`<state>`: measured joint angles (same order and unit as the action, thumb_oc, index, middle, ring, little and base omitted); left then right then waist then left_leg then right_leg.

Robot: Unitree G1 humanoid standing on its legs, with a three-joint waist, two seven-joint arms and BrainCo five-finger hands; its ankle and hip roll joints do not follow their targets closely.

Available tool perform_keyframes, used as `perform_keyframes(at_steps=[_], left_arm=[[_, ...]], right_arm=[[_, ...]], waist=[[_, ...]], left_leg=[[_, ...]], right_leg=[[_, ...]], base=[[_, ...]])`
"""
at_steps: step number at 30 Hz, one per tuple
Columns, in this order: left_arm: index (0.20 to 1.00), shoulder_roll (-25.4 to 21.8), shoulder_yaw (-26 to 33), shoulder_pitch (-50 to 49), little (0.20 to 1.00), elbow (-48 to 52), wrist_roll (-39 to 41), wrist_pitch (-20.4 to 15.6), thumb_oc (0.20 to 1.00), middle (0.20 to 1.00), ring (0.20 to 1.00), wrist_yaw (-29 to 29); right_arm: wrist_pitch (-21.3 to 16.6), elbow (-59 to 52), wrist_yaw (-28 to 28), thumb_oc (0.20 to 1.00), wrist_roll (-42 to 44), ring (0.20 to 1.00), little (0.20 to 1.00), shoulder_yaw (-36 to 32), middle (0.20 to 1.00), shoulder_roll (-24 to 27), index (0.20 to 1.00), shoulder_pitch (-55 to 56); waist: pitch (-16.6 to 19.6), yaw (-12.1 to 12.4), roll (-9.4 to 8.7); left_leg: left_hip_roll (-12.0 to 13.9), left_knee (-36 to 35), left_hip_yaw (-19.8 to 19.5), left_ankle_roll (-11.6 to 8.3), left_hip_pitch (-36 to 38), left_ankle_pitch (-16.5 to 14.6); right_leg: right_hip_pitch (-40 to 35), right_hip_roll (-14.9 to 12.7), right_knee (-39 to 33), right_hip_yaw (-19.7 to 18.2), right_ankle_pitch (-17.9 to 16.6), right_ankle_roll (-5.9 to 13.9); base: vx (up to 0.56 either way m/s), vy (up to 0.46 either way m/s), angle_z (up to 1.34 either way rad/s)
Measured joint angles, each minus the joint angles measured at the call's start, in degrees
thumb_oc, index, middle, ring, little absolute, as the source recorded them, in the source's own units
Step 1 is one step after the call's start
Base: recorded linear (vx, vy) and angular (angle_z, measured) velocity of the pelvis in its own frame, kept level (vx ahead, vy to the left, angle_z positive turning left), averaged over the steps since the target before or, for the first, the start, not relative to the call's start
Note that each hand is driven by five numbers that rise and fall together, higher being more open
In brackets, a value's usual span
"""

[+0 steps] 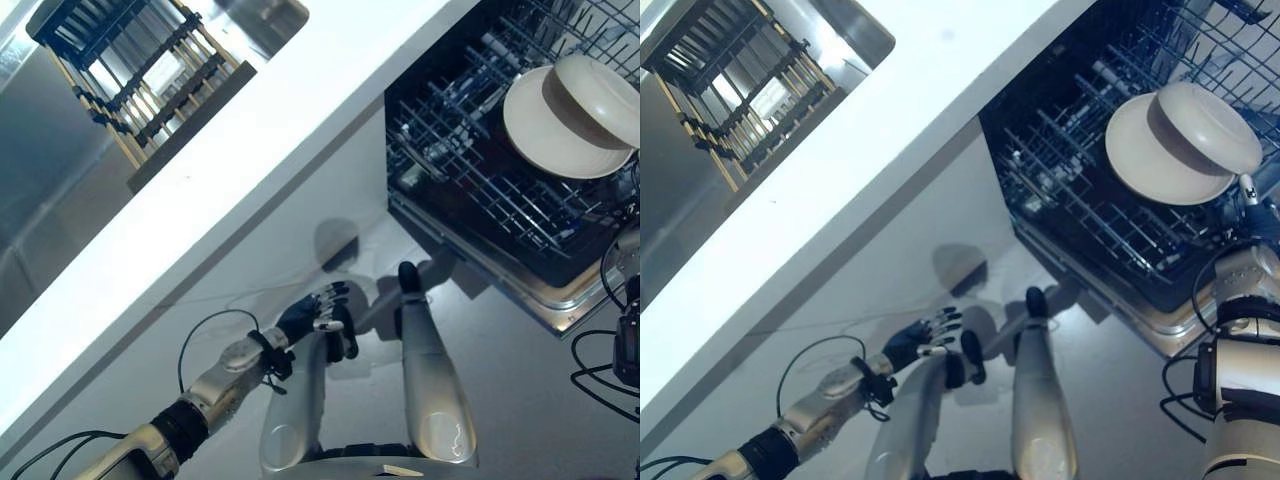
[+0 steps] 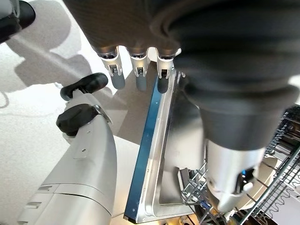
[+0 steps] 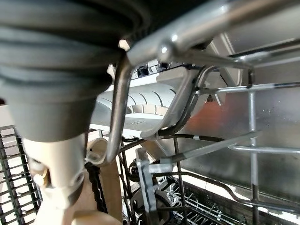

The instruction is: Pick up plates and place into dishwasher.

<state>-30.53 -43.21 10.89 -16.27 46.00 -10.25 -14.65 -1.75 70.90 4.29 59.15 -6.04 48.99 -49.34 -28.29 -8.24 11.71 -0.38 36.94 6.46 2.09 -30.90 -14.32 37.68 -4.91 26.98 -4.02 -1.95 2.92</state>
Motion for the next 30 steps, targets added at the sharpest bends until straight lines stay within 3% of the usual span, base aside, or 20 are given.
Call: perform_keyframes(at_steps=[20,30], left_arm=[[1.0,-0.1,4.1,-1.0,1.0,0.3,-0.2,0.6,1.0,1.0,1.0,-0.6],[1.0,-1.7,6.3,-3.0,1.0,1.1,-0.3,1.2,1.0,1.0,1.0,-0.3]], right_arm=[[0.0,0.0,-1.2,1.0,0.1,1.0,1.0,1.1,1.0,-1.1,1.0,-0.1],[-0.5,-0.5,0.2,1.0,0.1,1.0,1.0,2.3,1.0,-4.8,1.0,-0.3]], waist=[[1.9,4.9,0.15],[3.7,6.2,-1.49]], left_leg=[[0.2,0.5,-3.5,-0.9,-1.9,0.7],[0.2,-0.5,-6.3,-2.15,-1.8,1.5]], right_leg=[[0.3,-0.1,0.7,3.2,0.2,-1.23],[-0.7,-0.2,0.7,5.7,1.0,-2.23]], base=[[0.01,-0.019,0.07],[0.01,0.003,0.12]])
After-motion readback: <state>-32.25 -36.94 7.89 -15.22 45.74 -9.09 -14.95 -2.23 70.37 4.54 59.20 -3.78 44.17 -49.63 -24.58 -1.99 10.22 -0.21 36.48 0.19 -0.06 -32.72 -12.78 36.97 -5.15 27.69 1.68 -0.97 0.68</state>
